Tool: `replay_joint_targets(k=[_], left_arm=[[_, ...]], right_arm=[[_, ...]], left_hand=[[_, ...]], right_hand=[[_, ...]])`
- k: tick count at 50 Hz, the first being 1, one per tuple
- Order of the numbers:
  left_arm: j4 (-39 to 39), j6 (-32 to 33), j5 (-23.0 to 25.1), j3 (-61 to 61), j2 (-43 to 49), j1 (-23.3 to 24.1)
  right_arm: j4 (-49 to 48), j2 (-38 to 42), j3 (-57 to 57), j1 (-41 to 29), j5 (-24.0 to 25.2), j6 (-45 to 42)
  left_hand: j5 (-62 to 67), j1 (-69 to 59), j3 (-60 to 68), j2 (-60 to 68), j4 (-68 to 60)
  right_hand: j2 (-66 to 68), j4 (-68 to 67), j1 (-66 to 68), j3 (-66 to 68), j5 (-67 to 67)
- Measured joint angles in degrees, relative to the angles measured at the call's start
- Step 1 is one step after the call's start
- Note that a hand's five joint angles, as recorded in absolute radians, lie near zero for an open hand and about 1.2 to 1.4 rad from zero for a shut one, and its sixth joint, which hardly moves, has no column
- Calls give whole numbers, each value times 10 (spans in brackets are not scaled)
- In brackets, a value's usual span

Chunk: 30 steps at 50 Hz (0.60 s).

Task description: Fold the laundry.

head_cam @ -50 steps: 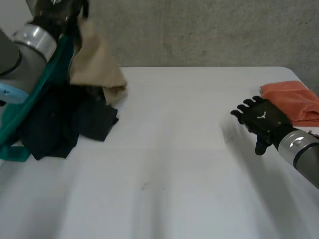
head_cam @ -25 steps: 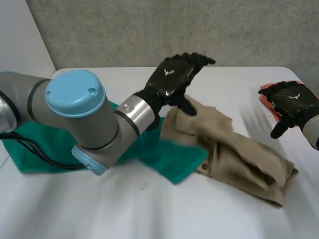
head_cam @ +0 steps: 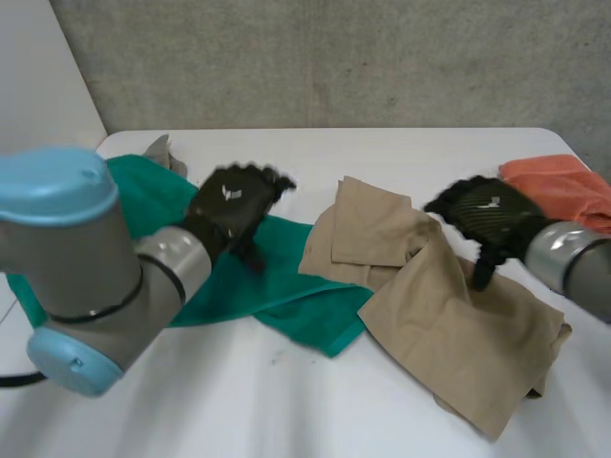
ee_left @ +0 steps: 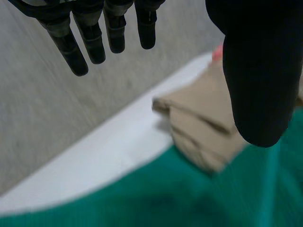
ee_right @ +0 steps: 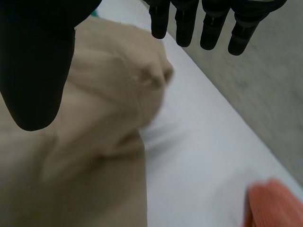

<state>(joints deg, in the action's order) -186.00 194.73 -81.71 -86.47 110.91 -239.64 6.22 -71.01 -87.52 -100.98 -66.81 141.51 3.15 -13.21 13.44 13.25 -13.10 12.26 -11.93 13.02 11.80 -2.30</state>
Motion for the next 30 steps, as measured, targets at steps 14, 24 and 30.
replay_joint_targets(k=[14, 24, 30], left_arm=[[-19, 100, -2, 12, 135, 1], [-25, 124, -25, 75, 199, 4], [-25, 153, -36, 95, 213, 4]], right_arm=[[-117, 198, 126, -109, -23, -130], [-110, 239, 178, -102, -94, -135], [-107, 188, 134, -79, -114, -129]], left_hand=[[10, -5, 6, 9, -9], [405, -433, 406, 410, -412], [525, -505, 539, 545, -550]], right_hand=[[1, -1, 0, 1, -1], [548, -556, 498, 550, -529], [548, -562, 498, 552, -531]])
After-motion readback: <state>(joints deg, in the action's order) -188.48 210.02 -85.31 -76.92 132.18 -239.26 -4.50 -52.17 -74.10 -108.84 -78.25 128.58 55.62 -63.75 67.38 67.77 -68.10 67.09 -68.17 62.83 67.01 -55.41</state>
